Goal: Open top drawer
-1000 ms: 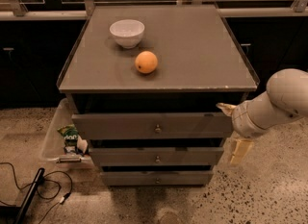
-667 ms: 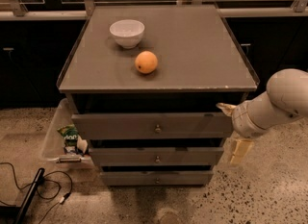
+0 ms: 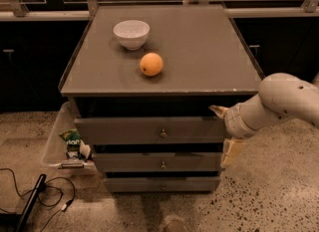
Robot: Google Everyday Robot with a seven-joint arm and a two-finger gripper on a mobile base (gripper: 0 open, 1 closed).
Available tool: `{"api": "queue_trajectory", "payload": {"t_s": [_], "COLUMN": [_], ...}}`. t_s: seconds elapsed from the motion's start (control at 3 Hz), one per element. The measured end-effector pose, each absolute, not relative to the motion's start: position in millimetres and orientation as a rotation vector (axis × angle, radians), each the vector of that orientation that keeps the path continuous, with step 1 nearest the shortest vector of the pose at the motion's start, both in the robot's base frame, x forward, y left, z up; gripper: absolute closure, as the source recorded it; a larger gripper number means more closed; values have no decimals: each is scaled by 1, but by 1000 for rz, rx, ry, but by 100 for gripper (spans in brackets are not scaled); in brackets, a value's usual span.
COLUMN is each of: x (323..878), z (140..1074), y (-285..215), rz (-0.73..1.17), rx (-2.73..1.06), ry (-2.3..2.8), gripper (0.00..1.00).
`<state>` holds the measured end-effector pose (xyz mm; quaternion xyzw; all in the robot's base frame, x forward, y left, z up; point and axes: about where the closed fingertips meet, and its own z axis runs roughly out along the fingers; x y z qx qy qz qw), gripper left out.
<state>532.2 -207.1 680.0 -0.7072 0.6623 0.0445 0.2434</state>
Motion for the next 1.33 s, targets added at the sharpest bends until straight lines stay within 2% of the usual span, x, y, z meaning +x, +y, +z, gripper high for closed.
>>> {"api": "queue_trajectory", "payload": {"t_s": [1.33], "x": [587], "z": [635], "y": [-182], "rz": [231], "rx": [-1926], "ry": [1696], "gripper": [0]}}
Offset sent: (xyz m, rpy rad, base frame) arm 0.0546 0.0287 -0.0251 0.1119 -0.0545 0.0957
